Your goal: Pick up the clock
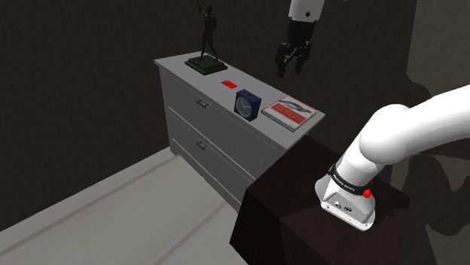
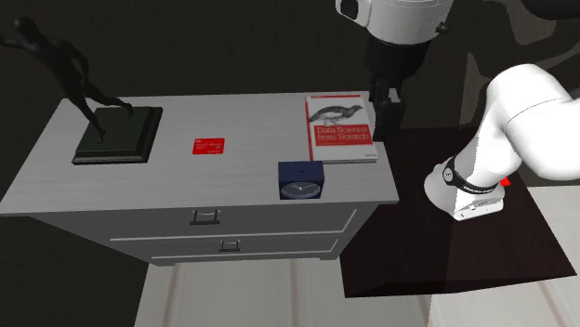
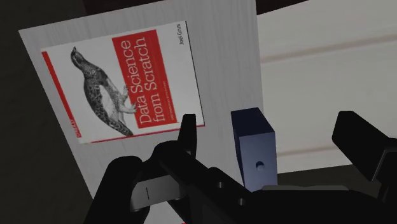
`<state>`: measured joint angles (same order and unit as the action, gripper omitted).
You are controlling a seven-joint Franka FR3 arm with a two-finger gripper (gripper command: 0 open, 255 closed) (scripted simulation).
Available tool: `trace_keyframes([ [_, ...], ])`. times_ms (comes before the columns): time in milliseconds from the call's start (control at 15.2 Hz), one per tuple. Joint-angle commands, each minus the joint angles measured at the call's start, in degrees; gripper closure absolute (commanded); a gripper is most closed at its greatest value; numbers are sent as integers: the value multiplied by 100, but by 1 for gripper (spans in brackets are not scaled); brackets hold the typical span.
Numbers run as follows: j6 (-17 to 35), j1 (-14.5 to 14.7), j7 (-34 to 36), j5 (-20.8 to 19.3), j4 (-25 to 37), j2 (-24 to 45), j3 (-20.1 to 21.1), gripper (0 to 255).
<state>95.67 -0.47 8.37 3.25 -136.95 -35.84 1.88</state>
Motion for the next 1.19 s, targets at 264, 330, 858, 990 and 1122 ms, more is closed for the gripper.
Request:
trace_keyframes([
  [264, 1104, -4, 268, -33, -13, 1072, 220, 0],
  [330, 1274, -9, 314, -50, 18, 1273, 251, 0],
  [858, 2288, -35, 643, -243, 354, 2629, 409, 0],
  [990, 2449, -35, 650, -249, 268, 2704, 412, 0],
  [1122, 2610, -36, 656, -257, 187, 2784, 415, 0],
])
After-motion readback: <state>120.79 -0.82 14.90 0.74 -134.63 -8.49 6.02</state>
